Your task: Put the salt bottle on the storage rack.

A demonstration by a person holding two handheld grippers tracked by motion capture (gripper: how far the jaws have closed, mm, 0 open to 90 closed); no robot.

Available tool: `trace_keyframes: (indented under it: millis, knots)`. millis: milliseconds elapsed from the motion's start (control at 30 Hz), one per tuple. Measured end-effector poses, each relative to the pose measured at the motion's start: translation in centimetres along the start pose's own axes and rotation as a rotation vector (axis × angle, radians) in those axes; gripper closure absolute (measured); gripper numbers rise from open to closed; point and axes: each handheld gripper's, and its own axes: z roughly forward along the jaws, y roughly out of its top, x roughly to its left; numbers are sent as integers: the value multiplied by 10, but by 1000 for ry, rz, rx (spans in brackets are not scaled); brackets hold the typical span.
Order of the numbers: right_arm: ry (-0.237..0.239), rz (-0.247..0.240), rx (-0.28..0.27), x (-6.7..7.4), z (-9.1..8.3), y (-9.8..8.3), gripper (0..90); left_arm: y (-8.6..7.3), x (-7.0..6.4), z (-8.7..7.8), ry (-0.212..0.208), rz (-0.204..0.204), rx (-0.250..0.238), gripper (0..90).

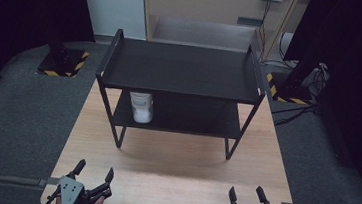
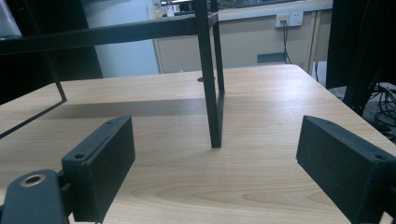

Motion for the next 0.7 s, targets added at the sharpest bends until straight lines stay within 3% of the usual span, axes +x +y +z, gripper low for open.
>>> trace_keyframes:
  millis: [700]
  knots:
    - [-7,3,-6,-3,6,0,115,0,7,0,11,-20,6,69]
